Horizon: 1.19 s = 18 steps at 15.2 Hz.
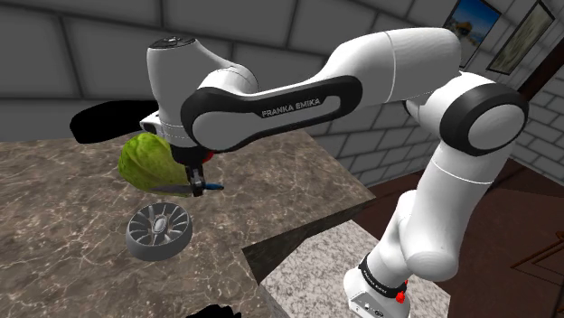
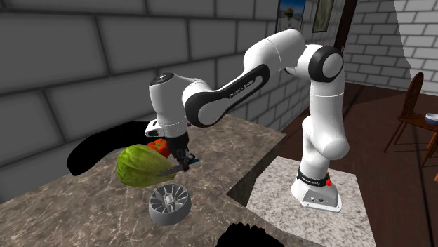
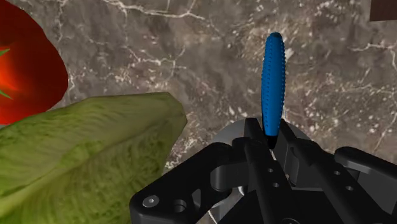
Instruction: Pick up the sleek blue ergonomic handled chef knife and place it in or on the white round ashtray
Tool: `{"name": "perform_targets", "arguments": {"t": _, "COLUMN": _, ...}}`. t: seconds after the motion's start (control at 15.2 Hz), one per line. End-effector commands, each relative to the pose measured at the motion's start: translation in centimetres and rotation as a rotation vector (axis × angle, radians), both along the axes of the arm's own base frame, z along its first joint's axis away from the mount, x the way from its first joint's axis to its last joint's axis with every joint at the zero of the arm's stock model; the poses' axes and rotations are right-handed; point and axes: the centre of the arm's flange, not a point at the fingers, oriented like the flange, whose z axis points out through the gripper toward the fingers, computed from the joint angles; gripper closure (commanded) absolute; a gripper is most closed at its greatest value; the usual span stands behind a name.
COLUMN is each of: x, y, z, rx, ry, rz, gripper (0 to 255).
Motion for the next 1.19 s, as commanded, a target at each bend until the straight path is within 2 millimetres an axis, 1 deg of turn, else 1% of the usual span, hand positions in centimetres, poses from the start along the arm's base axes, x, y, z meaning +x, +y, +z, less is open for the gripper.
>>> {"name": "perform_targets", "arguments": {"t": 0.0, "x": 0.2, "y": 2.8, "z": 0.2, "rx": 0.0, "ry": 0.001, "rz": -0.002, "gripper": 255}}
{"name": "perform_targets", "arguments": {"t": 0.07, "x": 0.3, "y": 4.1, "z": 0.2, "rx": 0.0, "ry": 0.001, "rz": -0.002, "gripper": 255}}
{"name": "perform_targets", "arguments": {"t": 0.13, "x": 0.6, "y": 6.5, "z": 0.1, "rx": 0.0, "ry": 0.001, "rz": -0.002, "gripper": 255}}
{"name": "perform_targets", "arguments": {"t": 0.92, "x": 0.6, "y": 6.5, "z": -6.2, "rx": 0.0, "ry": 0.001, "rz": -0.002, "gripper": 255}}
{"name": "perform_targets", "arguments": {"t": 1.12, "x": 0.6, "y": 6.5, "z": -6.4, "rx": 0.0, "ry": 0.001, "rz": -0.002, "gripper": 255}}
